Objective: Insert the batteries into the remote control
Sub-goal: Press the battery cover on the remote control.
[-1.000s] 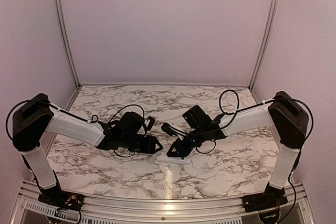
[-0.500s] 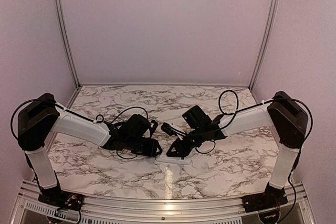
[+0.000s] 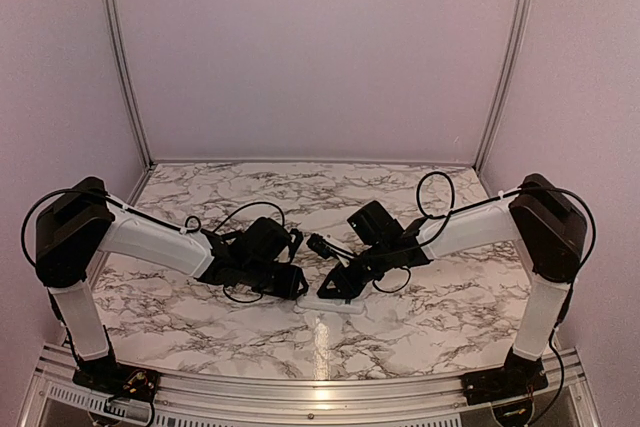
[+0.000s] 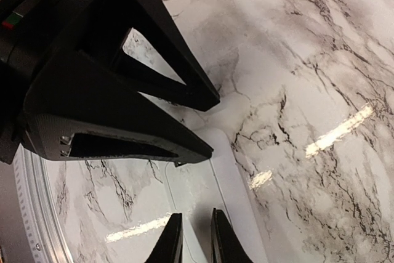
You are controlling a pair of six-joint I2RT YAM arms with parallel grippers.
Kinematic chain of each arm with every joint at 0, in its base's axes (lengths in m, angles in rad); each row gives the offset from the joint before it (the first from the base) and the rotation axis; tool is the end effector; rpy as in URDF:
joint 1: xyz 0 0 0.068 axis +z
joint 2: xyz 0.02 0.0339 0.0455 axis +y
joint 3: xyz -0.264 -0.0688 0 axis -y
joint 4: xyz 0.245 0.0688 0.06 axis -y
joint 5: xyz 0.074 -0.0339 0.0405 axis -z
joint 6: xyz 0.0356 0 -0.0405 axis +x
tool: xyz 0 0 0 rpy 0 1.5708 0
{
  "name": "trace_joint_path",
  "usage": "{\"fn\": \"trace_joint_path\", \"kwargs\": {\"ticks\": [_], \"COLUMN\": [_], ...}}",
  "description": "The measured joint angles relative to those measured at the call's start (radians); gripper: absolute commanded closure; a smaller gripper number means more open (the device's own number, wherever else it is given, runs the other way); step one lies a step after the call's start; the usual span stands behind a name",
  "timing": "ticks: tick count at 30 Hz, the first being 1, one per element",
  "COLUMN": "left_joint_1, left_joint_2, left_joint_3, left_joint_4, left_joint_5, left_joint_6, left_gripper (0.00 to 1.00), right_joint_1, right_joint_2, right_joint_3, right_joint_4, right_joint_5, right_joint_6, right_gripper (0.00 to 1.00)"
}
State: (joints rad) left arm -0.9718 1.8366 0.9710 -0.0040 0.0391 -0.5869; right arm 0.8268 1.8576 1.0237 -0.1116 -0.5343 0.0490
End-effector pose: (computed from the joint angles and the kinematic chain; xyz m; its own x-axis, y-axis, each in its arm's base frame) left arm 0.2044 -0.3019 0.1368 -0.8236 0.2250 -0.5206 0.4604 0.8012 -0.3821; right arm 0.2339 0.2808 0.1408 -0.5893 -0.5780 -0.5644 -0.8072 0.3923 0.4411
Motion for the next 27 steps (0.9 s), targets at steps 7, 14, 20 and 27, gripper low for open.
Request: {"fn": "trace_joint_path", "kwargs": {"ticks": [7, 14, 20, 27], "left_joint_1": [-0.002, -0.003, -0.003, -0.006], "left_joint_2": [-0.002, -0.003, -0.014, -0.021], "left_joint_3": [0.003, 0.003, 0.002, 0.002], "left_joint_4": [-0.008, -0.010, -0.029, -0.043], "left_joint_5": [-0.007, -0.006, 0.005, 0.027], "left_joint_6": [0.010, 0.009, 0.008, 0.003], "left_gripper": [0.63, 0.63, 0.61, 0.60], "right_joint_1": [0.000, 0.000, 0.000, 0.000], "right_joint_2": [0.000, 0.000, 0.000, 0.000], "right_joint_3": [0.000, 0.000, 0.000, 0.000], "right_joint_4": [0.000, -0.001, -0.002, -0.002], "right_joint_5": [0.000, 0.000, 0.002, 0.003], "right_joint_6": [-0.001, -0.010, -0.024, -0.027], "right_gripper": [0.84, 0.85, 0.85, 0.85]}}
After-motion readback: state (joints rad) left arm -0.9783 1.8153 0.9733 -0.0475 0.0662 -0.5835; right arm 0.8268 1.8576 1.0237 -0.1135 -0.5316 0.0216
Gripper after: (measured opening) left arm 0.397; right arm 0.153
